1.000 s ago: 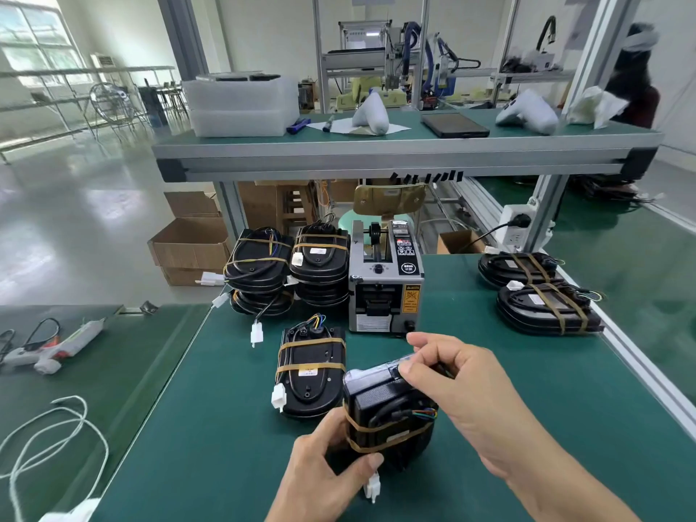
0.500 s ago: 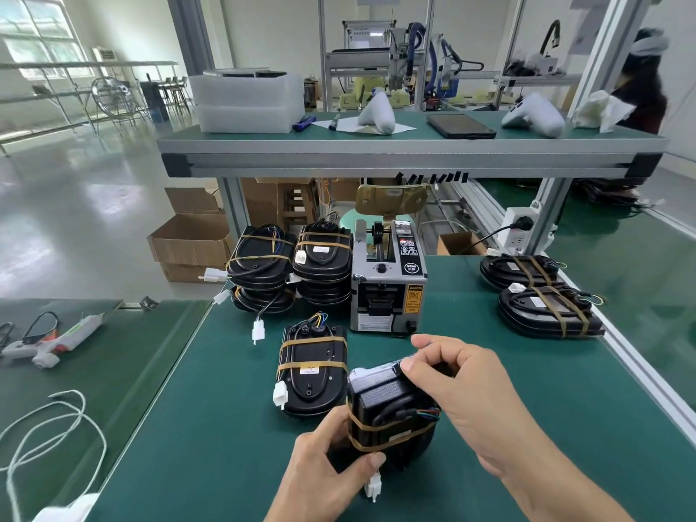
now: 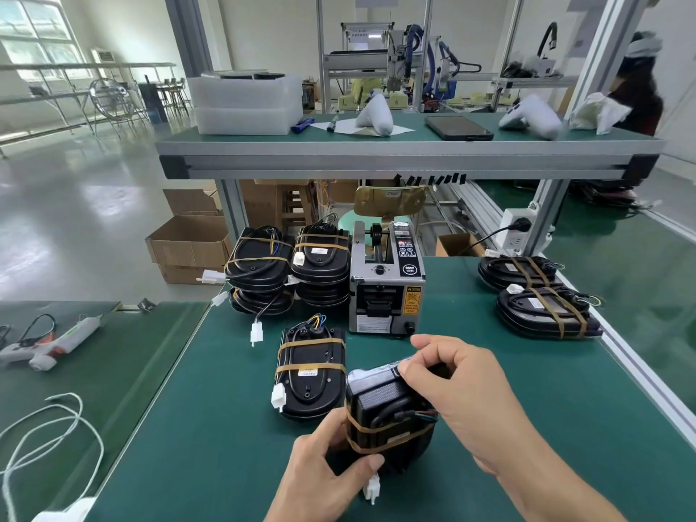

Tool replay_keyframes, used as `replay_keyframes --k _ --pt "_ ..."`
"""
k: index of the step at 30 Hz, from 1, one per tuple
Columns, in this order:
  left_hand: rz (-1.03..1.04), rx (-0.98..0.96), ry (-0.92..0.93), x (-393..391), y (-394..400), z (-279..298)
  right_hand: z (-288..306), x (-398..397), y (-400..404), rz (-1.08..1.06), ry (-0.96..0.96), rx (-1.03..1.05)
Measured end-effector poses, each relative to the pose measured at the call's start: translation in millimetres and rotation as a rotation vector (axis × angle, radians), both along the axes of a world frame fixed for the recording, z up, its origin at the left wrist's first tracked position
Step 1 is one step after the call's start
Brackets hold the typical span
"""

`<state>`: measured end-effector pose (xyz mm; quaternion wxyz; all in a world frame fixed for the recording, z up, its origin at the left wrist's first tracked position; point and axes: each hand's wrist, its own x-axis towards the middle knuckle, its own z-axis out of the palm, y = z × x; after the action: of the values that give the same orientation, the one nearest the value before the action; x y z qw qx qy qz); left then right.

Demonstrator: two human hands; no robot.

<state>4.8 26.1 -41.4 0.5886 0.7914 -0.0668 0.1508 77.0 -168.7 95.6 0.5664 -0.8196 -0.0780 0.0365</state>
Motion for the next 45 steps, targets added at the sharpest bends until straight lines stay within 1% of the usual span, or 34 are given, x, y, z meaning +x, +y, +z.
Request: replay_keyframes --k 12,20,31,33,36,38,45 --pt "0.001 0.014 0.015 0 1 -2 1 -5 4 -0.002 -0.126 -0.164" --pt "0.002 0.006 0.021 1 1 -3 -2 0 2 -0.009 -0.130 -0.158" --pt "0.000 -0.016 0.010 1 0 -1 -12 -1 7 -0.015 -0.052 -0.035" --pt "0.005 -0.008 0.006 1 0 -1 -14 -1 7 -0.004 -0.031 0.021" --pt "0.004 0.009 0.011 3 0 -2 -17 1 5 0.023 0.027 0.184" --pt "0.007 0.017 0.015 3 -1 -2 -20 1 4 0.038 0.035 0.255" --pt "0.014 0.044 0.033 3 0 -4 -27 1 7 0.013 -0.006 0.266"
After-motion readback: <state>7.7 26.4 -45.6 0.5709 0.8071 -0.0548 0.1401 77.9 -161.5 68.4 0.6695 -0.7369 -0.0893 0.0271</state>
